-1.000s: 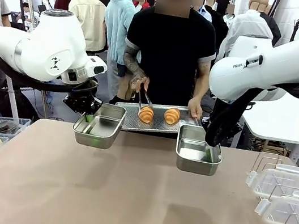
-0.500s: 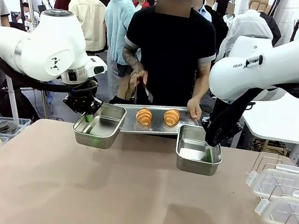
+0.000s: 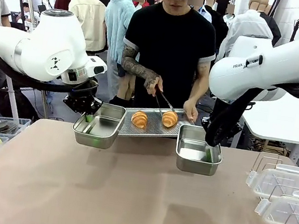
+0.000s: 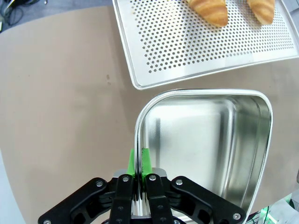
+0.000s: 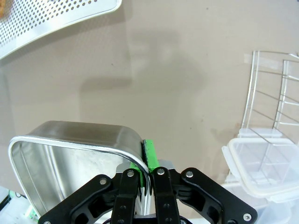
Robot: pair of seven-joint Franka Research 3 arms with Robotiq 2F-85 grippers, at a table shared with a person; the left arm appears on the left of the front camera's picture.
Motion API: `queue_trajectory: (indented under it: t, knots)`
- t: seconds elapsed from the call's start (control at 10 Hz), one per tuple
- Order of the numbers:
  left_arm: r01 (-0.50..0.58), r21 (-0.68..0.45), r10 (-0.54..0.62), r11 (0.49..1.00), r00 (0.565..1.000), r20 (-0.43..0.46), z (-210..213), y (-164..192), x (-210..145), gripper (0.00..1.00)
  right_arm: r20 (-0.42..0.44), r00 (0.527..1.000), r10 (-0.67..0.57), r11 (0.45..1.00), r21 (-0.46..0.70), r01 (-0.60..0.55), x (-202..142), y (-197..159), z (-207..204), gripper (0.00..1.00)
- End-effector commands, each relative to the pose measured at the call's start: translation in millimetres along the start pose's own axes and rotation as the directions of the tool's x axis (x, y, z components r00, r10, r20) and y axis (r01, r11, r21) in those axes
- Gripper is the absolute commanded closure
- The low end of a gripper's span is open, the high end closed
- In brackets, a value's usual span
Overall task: Place the bread in airtight containers.
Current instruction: Once an object is inside an Airtight Container , place the container in the center of the table.
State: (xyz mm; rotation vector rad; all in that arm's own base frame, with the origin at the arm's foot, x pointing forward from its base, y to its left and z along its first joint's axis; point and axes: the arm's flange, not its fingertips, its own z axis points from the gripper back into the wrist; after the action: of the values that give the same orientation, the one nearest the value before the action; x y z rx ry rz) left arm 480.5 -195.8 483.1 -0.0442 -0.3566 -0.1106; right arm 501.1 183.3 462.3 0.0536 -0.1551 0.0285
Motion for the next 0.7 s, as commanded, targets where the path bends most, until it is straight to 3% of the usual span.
queue_trajectory:
  t: [0.0,0.6]
  knots:
    - [0.0,-0.001,0.0,1.0,1.0,0.005,3.1,0.0,-0.2,1.0,0.015,1.0,0.0,1.0,0.004,-0.001,-0.3,0.3,2.1,1.0]
    - [0.0,-0.001,0.0,1.0,1.0,0.005,3.1,0.0,-0.2,1.0,0.015,1.0,0.0,1.0,0.004,-0.001,-0.3,0.3,2.1,1.0]
